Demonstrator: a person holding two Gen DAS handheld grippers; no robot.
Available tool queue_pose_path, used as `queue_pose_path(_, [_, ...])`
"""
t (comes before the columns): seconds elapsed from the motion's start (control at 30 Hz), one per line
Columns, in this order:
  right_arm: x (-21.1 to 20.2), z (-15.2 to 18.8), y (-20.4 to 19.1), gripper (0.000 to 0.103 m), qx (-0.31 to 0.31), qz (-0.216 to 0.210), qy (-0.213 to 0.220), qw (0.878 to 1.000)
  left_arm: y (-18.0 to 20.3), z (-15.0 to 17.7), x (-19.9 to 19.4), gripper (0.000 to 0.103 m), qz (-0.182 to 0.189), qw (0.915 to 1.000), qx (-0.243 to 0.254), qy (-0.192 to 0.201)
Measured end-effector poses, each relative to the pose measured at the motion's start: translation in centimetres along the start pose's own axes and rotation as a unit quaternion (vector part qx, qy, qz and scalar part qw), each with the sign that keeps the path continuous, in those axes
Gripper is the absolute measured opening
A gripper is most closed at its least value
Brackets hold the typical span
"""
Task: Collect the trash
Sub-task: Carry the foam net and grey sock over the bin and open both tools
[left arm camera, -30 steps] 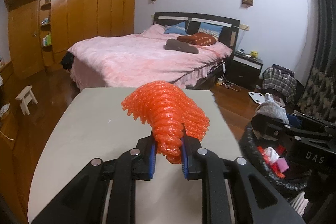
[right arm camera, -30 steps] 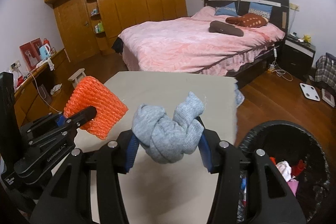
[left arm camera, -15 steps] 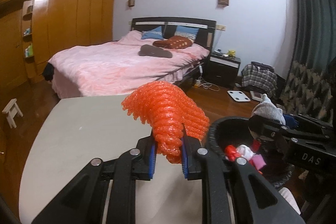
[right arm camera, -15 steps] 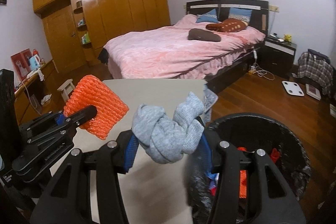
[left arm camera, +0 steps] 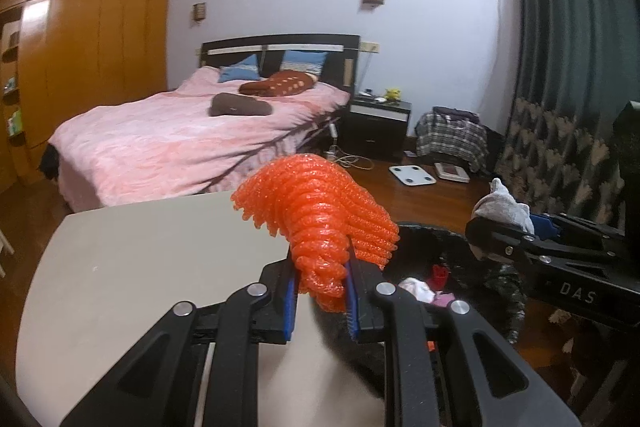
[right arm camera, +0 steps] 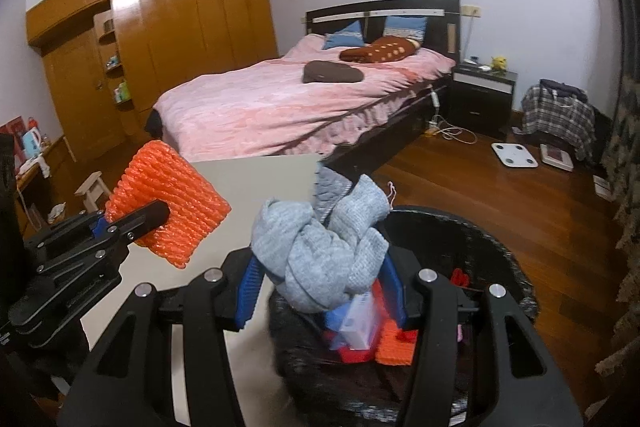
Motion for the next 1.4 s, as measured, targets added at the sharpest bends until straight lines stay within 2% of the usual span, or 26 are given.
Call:
queue_pose_path(0.57, [0.3, 2.0, 8.5, 0.049, 0.031, 0.060, -0.010, 0.998, 6.9, 0.0, 6.2, 0.019, 0.063, 0.9972, 0.035, -0.022])
queue_pose_path(0.73, [1.2, 2.9, 10.7, 0.049, 0.046, 0.068, -0.019, 0.996, 8.7, 0.4, 8.8, 0.019, 0.083, 0.9948, 0.045, -0.039])
queue_pose_path(1.17, [4.5, 4.8, 14.3, 0.051, 0.070, 0.068, -0.045, 0.994, 10.9, 2.3, 14.3, 0.020, 0.100, 0.9894, 0.054, -0.091])
queue_pose_path(1.23, [4.8, 5.1, 14.8, 0.054, 0.077, 0.068, -0.048, 0.994, 11.0, 2.6, 14.7, 0.025, 0.104, 0.9883, 0.054, -0.098])
queue_pose_path(1.27, [5.0, 5.1, 14.8, 0.059, 0.080, 0.067, -0.049, 0.993, 11.0, 2.8, 14.9, 0.027, 0.106, 0.9880, 0.053, -0.100])
queue_pose_path(1.4, [5.1, 5.1, 15.4, 0.074, 0.085, 0.078, -0.049, 0.992, 10.7, 3.2, 15.2, 0.052, 0.108, 0.9873, 0.048, -0.106])
Point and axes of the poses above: each gripper's, at about its wrist camera, not at the fingertips, and x roughly the way its jaws point, y to its right, z to its underside, the point moved 4 cm from there along x, roughly the way its jaws point, and after that the axes turned 5 degrees about -z, right-handed, at the moved point
